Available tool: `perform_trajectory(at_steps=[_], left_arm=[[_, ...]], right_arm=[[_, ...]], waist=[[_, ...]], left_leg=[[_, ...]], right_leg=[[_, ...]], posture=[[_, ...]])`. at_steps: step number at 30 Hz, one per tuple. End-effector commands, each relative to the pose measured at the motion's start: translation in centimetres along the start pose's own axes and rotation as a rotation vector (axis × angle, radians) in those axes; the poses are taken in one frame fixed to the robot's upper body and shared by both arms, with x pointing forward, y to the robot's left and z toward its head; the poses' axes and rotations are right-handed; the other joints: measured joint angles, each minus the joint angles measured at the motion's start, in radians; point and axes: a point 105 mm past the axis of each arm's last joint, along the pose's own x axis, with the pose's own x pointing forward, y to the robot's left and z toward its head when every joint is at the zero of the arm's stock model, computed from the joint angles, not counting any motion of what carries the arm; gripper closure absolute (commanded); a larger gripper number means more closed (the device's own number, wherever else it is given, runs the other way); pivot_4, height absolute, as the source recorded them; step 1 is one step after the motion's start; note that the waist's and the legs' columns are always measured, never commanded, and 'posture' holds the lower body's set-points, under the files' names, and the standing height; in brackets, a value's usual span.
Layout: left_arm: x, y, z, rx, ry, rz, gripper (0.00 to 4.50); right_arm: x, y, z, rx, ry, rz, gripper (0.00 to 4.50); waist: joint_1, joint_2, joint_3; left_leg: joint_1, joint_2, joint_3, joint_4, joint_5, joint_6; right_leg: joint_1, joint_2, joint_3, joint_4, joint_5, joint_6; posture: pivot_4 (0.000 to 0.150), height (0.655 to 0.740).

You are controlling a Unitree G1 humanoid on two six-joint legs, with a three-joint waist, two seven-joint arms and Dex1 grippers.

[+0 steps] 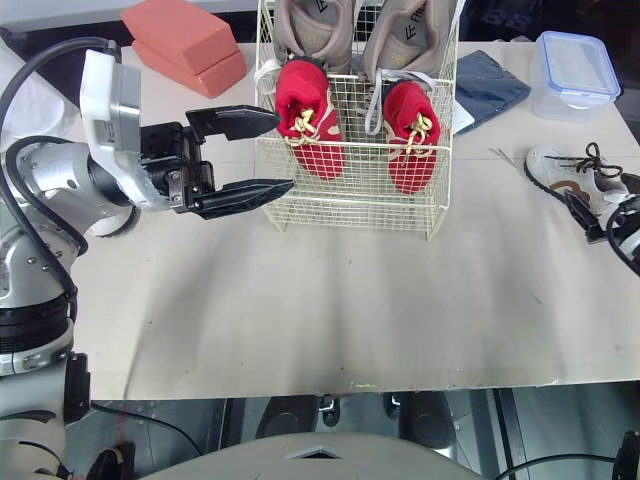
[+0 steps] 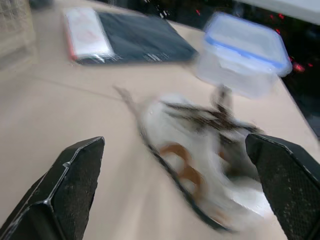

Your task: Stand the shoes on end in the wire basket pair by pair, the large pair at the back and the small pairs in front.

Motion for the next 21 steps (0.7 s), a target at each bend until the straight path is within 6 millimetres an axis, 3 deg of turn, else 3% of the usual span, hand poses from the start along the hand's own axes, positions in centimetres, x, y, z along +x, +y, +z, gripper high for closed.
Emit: perform_trajectory(at_steps=[1,5,12,19,21], left_arm=[[0.5,-1.6,2.1,0.018,-0.038,-0.061,0.06],[0.7,-1.9,2.3,-0.003,-0.027,-0.063,0.06],[0.6,-2.4,1.9,-0.055,0.026,-0.068,0.06],[0.5,-2.9,1.7,-0.083,0.043,-0.072,0.06],[0.5,-2.9,1.8,-0.086,0.044,-0.067,0.00]], right_arm=[[-0.2,-2.8,0.3,0.011,-0.004,-0.055,0.00],[0.5,-4.6,-0.6,0.115,0.026,-0.087,0.00],[2.2,-3.0,-1.5,0.238,0.073,0.060,0.00],[3.5,-2.2,-1.8,0.224,0.111,0.079,0.00],[3.7,-2.1,-1.8,0.214,0.117,0.080,0.55]], waist=[[-0.002,0.000,0.000],[-0.002,-0.001,0.000],[-0.007,-0.001,0.001],[-0.009,-0.001,0.001],[-0.008,-0.001,0.001]], left_leg=[[0.000,0.000,0.000,0.000,0.000,0.000],[0.001,0.000,0.002,-0.001,0.001,-0.002],[0.001,0.000,0.002,-0.001,0.002,-0.004],[0.001,0.001,0.003,-0.001,0.003,-0.004],[0.001,0.001,0.003,-0.001,0.003,-0.005]], right_leg=[[0.000,0.000,0.000,0.000,0.000,0.000],[-0.001,0.002,0.002,0.000,0.000,0.000],[-0.001,0.003,0.004,0.000,0.000,0.000],[-0.002,0.002,0.004,0.001,0.000,0.000],[-0.002,0.002,0.004,0.001,0.000,0.000]], posture=[[0.150,0.6860],[0.150,0.6860],[0.150,0.6860],[0.150,0.6860],[0.150,0.6860]])
